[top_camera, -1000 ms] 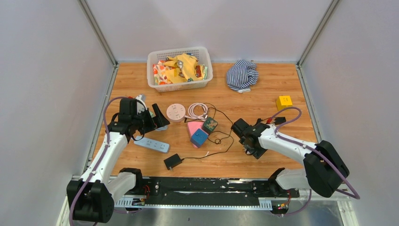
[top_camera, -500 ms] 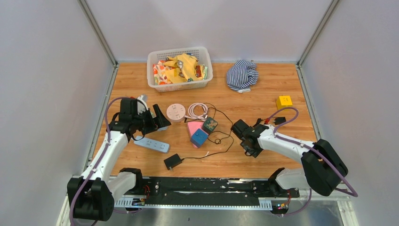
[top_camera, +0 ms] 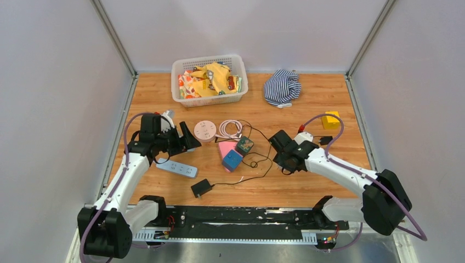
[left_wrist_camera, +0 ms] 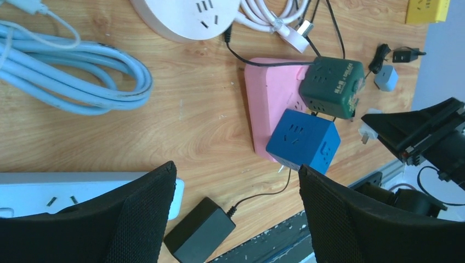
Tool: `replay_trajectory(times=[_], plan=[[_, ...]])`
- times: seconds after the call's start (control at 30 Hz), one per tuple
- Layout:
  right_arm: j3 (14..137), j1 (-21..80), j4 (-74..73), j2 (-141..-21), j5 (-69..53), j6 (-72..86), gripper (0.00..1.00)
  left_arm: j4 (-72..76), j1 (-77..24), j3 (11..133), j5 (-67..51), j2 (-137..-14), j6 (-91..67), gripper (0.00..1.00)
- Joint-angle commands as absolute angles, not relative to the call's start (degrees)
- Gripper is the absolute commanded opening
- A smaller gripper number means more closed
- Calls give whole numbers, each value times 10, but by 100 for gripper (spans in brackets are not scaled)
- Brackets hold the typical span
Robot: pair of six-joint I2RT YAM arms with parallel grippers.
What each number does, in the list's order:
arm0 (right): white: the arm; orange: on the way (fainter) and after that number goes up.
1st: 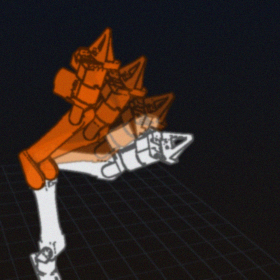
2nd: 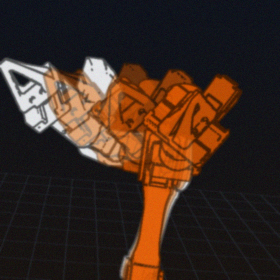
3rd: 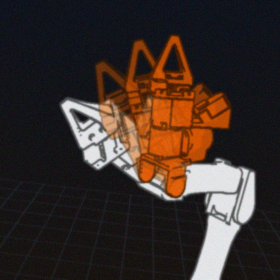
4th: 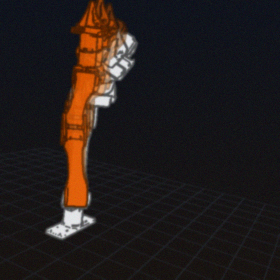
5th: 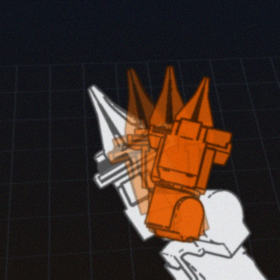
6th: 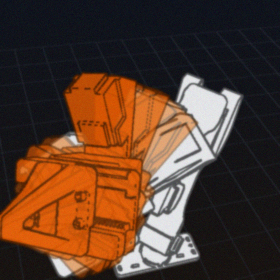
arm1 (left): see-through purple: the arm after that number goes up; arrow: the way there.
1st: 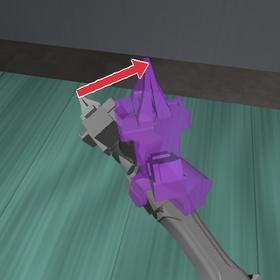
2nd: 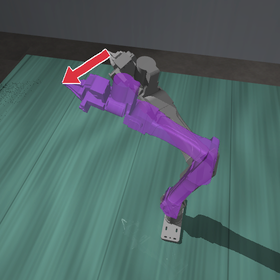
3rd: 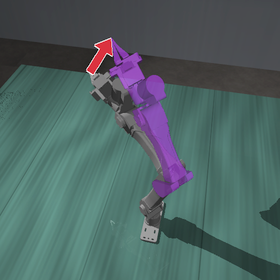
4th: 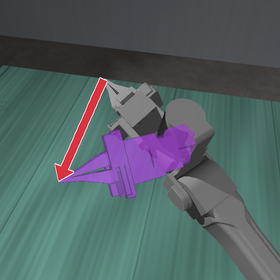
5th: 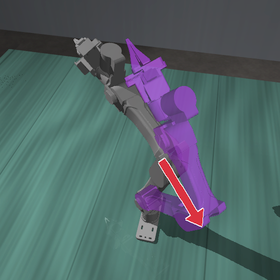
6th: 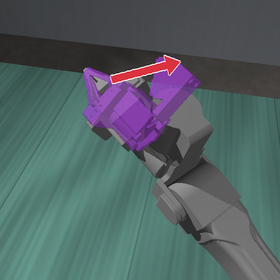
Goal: Insert the plug
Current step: Pick up the plug from the center of the board.
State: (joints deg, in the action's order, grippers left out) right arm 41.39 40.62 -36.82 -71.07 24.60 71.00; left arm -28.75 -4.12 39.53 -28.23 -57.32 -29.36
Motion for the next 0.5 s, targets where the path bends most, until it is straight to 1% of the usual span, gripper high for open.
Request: replay_trajectory(times=[0.0, 0.13, 0.27, 0.37, 0.47], plan=[[446, 428, -343, -671, 211, 668, 0, -282, -73, 423, -294, -560, -296, 83], [456, 438, -323, -620, 206, 667, 0, -260, -109, 426, -294, -550, -315, 83], [458, 438, -270, -585, 170, 665, 0, -211, -128, 416, -310, -534, -340, 83], [461, 446, -195, -577, 141, 640, 0, -152, -135, 399, -317, -521, -353, 84], [476, 471, -158, -584, 152, 643, 0, -88, -136, 380, -339, -517, -393, 84]])
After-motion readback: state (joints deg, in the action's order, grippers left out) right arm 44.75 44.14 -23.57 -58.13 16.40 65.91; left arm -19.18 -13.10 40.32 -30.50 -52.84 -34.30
